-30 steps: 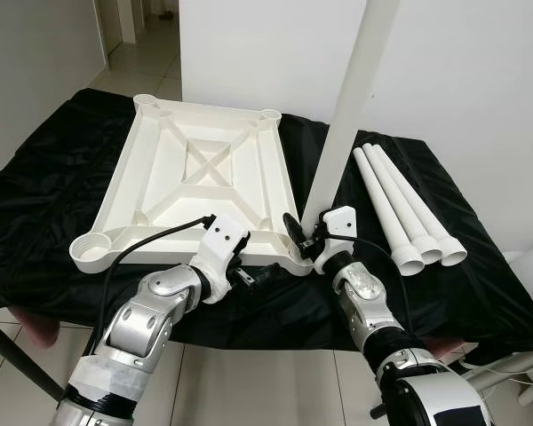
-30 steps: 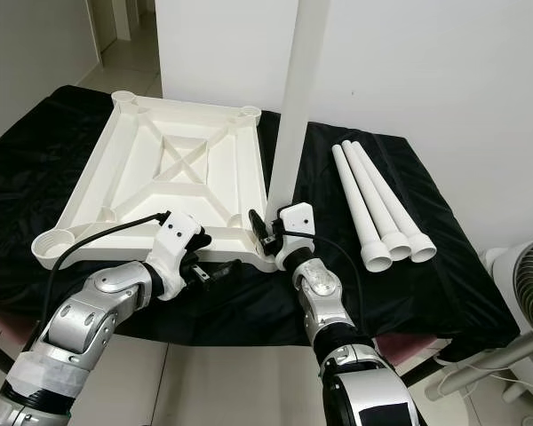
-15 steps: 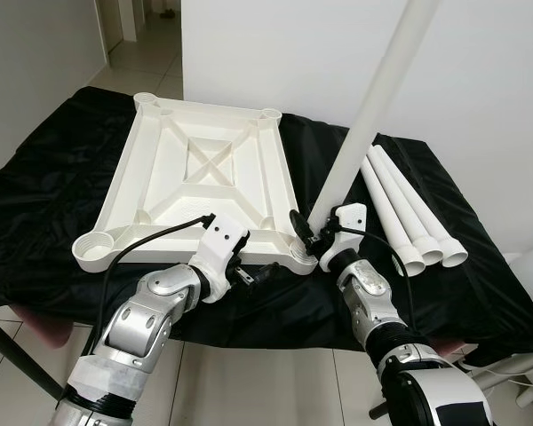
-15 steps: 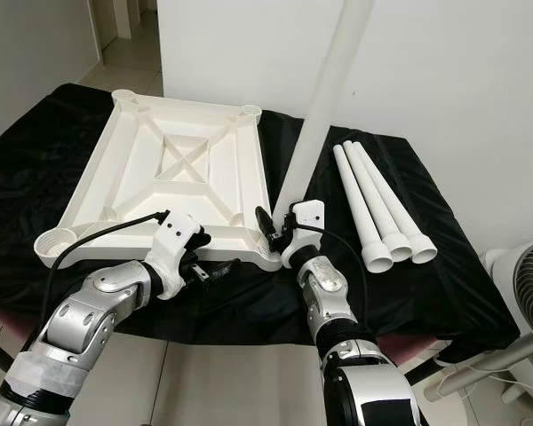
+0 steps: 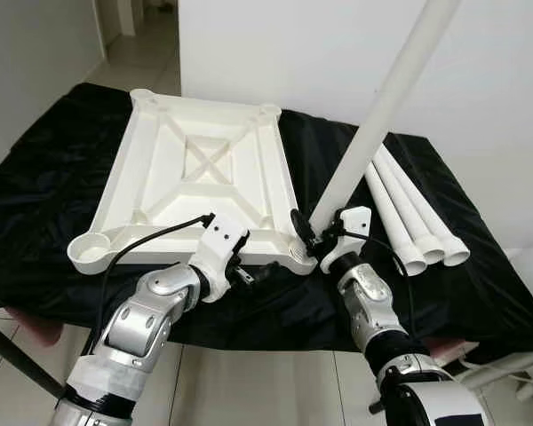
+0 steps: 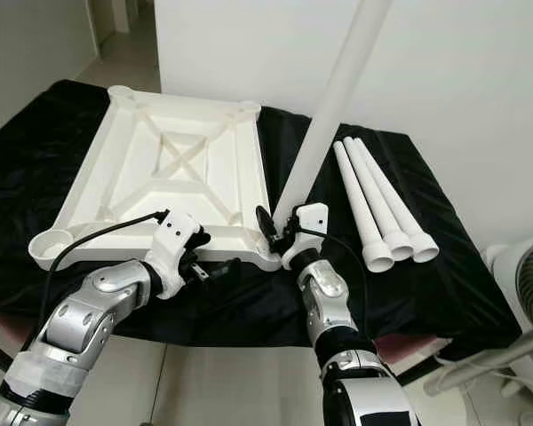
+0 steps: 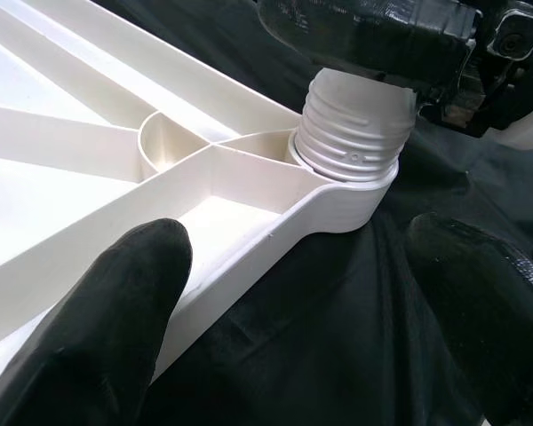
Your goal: Building children table
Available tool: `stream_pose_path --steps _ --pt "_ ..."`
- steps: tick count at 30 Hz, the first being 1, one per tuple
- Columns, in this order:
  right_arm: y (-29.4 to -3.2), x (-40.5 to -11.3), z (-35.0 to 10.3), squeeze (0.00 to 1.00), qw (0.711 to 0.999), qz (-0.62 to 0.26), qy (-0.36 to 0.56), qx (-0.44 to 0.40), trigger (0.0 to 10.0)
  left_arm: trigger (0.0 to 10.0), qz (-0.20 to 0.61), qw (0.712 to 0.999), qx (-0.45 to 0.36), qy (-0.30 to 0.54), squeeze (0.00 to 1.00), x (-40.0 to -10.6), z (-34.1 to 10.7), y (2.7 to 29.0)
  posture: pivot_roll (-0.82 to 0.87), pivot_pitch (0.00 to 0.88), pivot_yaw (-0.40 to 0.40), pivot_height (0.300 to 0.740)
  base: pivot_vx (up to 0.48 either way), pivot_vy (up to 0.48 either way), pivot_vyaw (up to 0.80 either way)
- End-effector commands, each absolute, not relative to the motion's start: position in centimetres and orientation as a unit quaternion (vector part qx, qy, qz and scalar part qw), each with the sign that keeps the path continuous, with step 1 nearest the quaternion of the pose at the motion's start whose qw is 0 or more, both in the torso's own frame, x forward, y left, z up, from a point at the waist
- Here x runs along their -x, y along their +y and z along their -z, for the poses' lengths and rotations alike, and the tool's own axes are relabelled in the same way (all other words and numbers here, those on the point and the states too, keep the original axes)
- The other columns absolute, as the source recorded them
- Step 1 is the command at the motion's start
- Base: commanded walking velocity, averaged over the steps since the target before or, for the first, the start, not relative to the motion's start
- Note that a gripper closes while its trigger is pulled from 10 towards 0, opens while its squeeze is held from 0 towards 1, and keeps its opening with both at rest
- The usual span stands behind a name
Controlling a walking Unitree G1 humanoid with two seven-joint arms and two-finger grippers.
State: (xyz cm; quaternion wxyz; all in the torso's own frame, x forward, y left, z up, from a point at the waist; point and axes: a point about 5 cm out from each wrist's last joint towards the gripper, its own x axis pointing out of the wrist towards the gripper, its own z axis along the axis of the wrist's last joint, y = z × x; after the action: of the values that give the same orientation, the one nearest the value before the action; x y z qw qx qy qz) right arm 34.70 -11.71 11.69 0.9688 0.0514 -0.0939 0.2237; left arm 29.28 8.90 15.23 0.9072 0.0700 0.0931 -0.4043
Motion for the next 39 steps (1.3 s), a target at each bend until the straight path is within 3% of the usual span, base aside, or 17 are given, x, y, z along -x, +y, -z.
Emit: stream_pose_path --steps 1,14,21,26,39 --pt "-12.7 -33.2 -7.2 0.00 0.978 -0.199 0.014 -0.054 10.0 10.0 0.406 0.906 -0.074 0.090 0.00 -29.4 -15.2 8.7 0.13 0.030 -0.123 0.740 0.000 0.000 0.00" --pt "-11.5 -33.7 -8.3 0.00 0.992 -0.112 -0.012 -0.064 10.0 10.0 0.410 0.905 -0.074 0.090 0.00 -29.3 -15.2 8.5 0.13 0.019 -0.128 0.740 0.000 0.000 0.00" --pt "-10.7 -33.6 -8.9 0.00 0.996 -0.005 -0.029 -0.083 10.0 10.0 0.412 0.904 -0.074 0.088 0.00 -29.3 -15.2 8.4 0.13 0.006 -0.136 0.740 0.000 0.000 0.00" --pt "-9.9 -33.4 -9.8 0.00 0.995 -0.021 -0.059 -0.079 10.0 10.0 0.413 0.903 -0.074 0.088 0.00 -29.3 -15.1 8.3 0.13 0.000 -0.136 0.740 0.000 0.000 0.00" --pt "-10.9 -33.4 -9.7 0.00 0.997 0.021 -0.057 -0.055 10.0 10.0 0.418 0.901 -0.073 0.088 0.00 -29.2 -15.0 7.9 0.13 0.000 -0.143 0.740 0.000 0.000 0.00"
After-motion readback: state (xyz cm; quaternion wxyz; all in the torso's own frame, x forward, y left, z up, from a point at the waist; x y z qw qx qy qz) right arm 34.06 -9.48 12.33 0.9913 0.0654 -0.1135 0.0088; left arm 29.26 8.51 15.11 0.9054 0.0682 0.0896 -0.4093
